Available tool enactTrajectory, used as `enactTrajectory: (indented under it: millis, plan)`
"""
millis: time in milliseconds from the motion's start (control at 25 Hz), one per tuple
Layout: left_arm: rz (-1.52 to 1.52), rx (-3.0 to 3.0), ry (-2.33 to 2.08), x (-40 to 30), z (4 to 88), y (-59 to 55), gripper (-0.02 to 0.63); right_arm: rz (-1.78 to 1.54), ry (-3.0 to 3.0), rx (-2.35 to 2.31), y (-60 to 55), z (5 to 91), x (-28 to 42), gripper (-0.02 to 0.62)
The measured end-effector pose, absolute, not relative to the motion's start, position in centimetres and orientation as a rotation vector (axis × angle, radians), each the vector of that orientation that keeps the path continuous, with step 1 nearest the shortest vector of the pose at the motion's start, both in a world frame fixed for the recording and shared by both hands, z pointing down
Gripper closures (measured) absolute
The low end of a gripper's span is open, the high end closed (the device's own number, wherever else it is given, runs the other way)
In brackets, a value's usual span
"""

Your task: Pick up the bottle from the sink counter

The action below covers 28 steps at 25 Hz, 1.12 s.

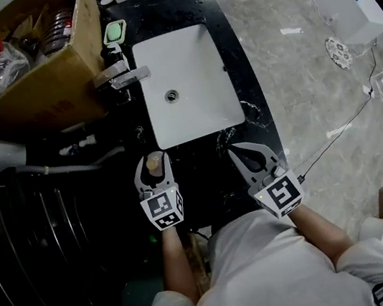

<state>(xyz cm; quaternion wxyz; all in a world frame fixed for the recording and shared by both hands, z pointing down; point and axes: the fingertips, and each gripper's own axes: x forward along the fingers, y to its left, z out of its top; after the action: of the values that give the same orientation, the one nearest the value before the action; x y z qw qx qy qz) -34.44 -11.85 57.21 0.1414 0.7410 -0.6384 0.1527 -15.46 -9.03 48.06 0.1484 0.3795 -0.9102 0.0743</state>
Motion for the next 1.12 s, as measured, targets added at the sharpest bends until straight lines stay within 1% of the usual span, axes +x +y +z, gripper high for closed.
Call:
enactTrajectory:
  millis: [120, 200, 240, 320, 1120]
  plan:
    - [0.458, 2.142, -1.852, -34.32, 57.18, -11.96, 0.386, 0.162, -2.619, 1.07, -9.06, 48.09, -15.36, 0.586]
    - [0.461, 2.135, -1.875, -34.51, 57.08, -12.03, 0.42, 0.157, -2.62, 1.071, -9.02, 48.09, -15.3, 0.586]
    - [0.457, 2.131, -1.884, -34.67, 57.01, -12.05, 0.45, 0.155, -2.621, 1.073, -9.01, 48.06, -15.27, 0.586]
    - [0.443, 2.135, -1.887, -34.82, 56.9, -12.08, 0.471, 0.163, -2.62, 1.08, -8.98, 48.02, -15.22, 0.586]
    - [0.513, 2.166, -1.835, -34.28, 56.84, -11.84, 0.476, 0.253, -2.601, 1.131, -8.63, 48.3, -14.85, 0.586]
